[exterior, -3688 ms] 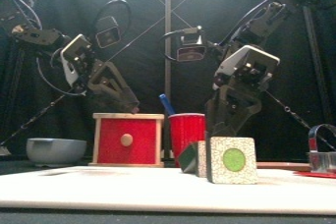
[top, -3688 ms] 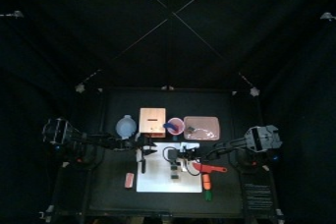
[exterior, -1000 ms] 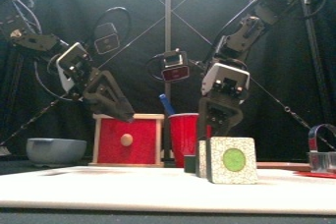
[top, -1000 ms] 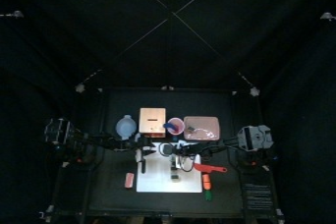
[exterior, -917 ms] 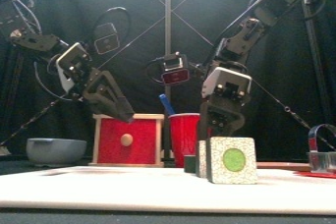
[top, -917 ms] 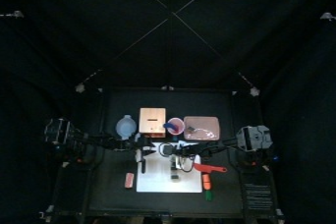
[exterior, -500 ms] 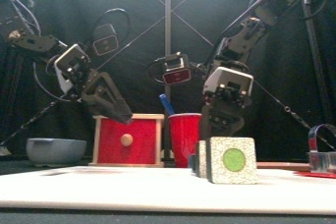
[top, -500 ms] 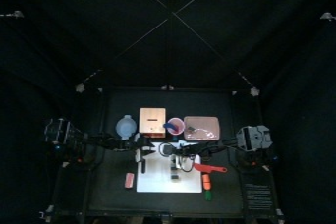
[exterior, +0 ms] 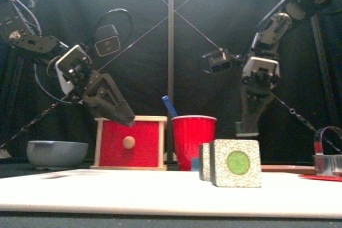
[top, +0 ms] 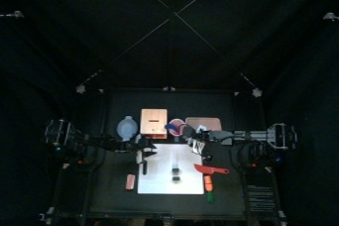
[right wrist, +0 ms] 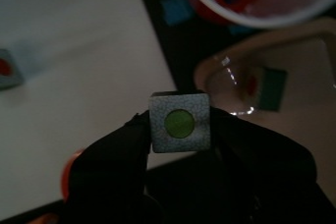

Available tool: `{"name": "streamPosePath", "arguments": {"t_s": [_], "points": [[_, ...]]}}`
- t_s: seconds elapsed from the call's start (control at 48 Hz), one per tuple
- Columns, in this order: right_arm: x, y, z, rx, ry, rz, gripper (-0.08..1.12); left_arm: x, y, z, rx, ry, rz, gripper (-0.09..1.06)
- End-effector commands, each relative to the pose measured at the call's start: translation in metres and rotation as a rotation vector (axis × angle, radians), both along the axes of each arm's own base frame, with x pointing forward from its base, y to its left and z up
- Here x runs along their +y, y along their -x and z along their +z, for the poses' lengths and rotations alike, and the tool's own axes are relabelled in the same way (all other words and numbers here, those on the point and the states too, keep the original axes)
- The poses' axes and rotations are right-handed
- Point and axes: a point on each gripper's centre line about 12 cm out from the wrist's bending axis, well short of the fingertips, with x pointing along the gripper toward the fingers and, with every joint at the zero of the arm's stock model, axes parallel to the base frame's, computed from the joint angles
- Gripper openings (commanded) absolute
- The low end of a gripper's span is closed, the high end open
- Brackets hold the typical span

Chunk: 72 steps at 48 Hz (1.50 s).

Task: Place sushi on board then cut the sushi with the knife then place the pieces on the plate
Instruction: Place the 4 sushi pieces on the plate

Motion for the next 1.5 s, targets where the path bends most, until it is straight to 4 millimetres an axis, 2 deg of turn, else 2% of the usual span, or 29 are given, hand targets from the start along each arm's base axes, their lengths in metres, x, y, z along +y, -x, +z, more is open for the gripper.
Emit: {"name": "streamPosePath", "arguments": {"t_s": [0.021, 0.188, 0.354, 0.562, 0.729, 0.812, 0.896, 1.125, 1.271, 1.375, 1.5], "points": [[-0.019, 0.012, 0.005, -0.007, 0.032, -0.043, 0.74, 0.002, -0.005, 0.006, -0.023, -0.002, 0.004, 0.72], [-0.038, 0.026, -0.007, 0.029, 0.045, -0.094, 0.74, 0.002, -0.005, 0.006, -0.023, 0.002, 0.006, 0.72], [-0.051, 0.032, -0.018, 0.023, 0.040, -0.139, 0.76, 0.004, -0.005, 0.006, -0.023, 0.000, 0.012, 0.72], [-0.059, 0.034, -0.029, 0.026, 0.040, -0.157, 0.91, 0.006, -0.005, 0.006, -0.023, 0.002, 0.019, 0.72], [-0.060, 0.034, -0.028, 0.035, 0.053, -0.148, 0.96, 0.007, -0.005, 0.006, -0.023, 0.002, 0.022, 0.72], [-0.059, 0.033, -0.019, 0.024, 0.064, -0.143, 0.96, 0.007, -0.005, 0.007, -0.025, 0.001, 0.022, 0.72], [-0.045, 0.025, -0.010, 0.005, 0.067, -0.094, 0.96, 0.007, -0.006, 0.008, -0.028, 0.000, 0.021, 0.72], [0.032, -0.023, 0.017, -0.089, 0.079, 0.174, 0.96, 0.007, -0.006, 0.008, -0.029, 0.005, 0.025, 0.72], [0.076, -0.045, 0.029, -0.141, 0.064, 0.293, 0.96, 0.007, -0.007, 0.008, -0.029, 0.005, 0.025, 0.72], [0.101, -0.058, 0.034, -0.181, 0.037, 0.343, 0.96, 0.007, -0.007, 0.008, -0.029, 0.003, 0.025, 0.72], [0.117, -0.068, 0.029, -0.179, 0.004, 0.362, 0.96, 0.007, -0.007, 0.008, -0.031, 0.005, 0.025, 0.72]]}}
